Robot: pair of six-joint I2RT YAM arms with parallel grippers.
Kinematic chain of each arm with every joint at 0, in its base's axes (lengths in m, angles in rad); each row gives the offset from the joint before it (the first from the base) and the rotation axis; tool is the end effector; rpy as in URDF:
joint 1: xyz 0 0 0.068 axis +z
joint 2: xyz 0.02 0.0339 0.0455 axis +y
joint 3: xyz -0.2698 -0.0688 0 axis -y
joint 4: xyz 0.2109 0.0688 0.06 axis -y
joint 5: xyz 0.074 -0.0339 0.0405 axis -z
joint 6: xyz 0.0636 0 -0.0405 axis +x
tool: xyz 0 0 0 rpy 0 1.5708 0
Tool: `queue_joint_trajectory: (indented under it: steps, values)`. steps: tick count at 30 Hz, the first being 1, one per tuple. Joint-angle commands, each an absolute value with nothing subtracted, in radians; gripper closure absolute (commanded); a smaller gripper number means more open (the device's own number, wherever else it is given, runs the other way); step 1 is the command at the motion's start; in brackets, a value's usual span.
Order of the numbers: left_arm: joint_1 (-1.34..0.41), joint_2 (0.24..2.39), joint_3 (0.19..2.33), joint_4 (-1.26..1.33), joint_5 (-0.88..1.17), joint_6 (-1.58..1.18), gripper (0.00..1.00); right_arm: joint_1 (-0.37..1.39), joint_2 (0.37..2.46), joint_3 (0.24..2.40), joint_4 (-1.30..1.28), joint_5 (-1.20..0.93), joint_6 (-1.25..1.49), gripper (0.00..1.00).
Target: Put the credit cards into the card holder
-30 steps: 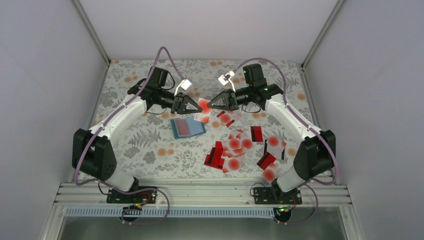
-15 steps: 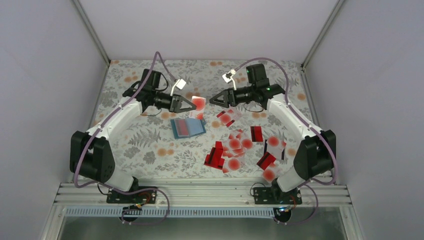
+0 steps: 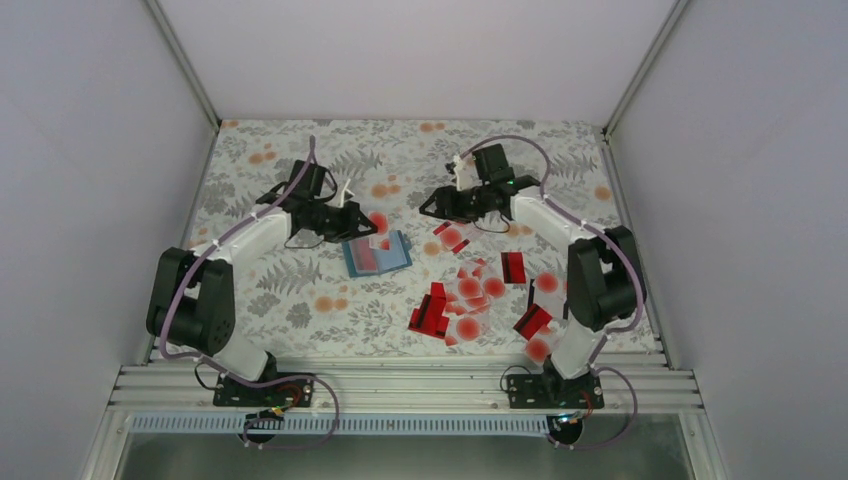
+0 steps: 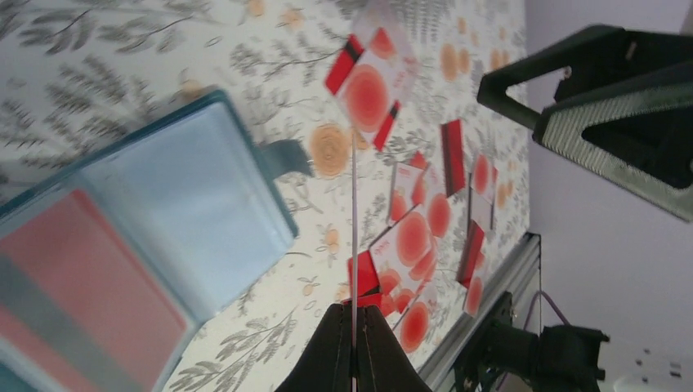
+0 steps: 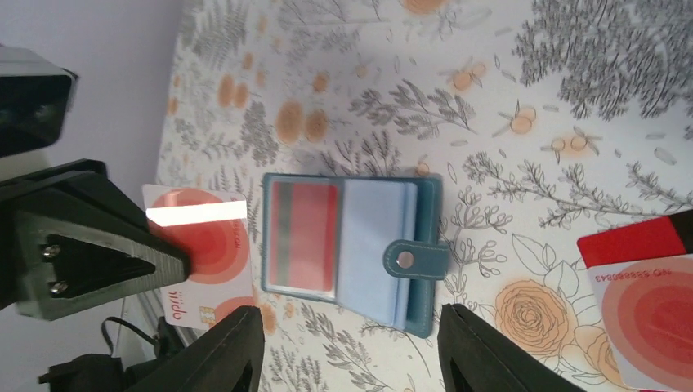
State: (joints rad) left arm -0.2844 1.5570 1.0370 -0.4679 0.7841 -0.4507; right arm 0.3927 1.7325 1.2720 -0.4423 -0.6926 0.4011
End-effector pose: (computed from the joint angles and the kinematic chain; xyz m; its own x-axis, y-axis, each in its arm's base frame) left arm 0.2702 -0.1258 0.2312 -0.9704 -0.0377 -0.2387 0.1656 0.6156 -0.7705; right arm 0.3126 0.1734 0.2433 -0.9254 -0.0581 -0.3745 -0.3244 0.6325 0.7033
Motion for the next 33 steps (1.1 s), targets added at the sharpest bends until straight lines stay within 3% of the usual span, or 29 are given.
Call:
queue_joint_trajectory:
  steps: [1, 10, 33]
  values:
    - [-0.283, 1.549, 0.987, -0.431, 0.686, -0.564, 0.98, 0.448, 1.779, 1.3, -0.441, -0.633, 0.427, 0.45]
    - [-0.282, 1.556, 0.926, -0.419, 0.588, -0.641, 0.98, 0.512, 1.87, 1.377, -0.525, -0.564, 0.377, 0.45]
    - [-0.289, 1.63, 0.858, -0.357, 0.592, -0.664, 0.98, 0.589, 1.868, 1.315, -0.473, -0.617, 0.227, 0.6]
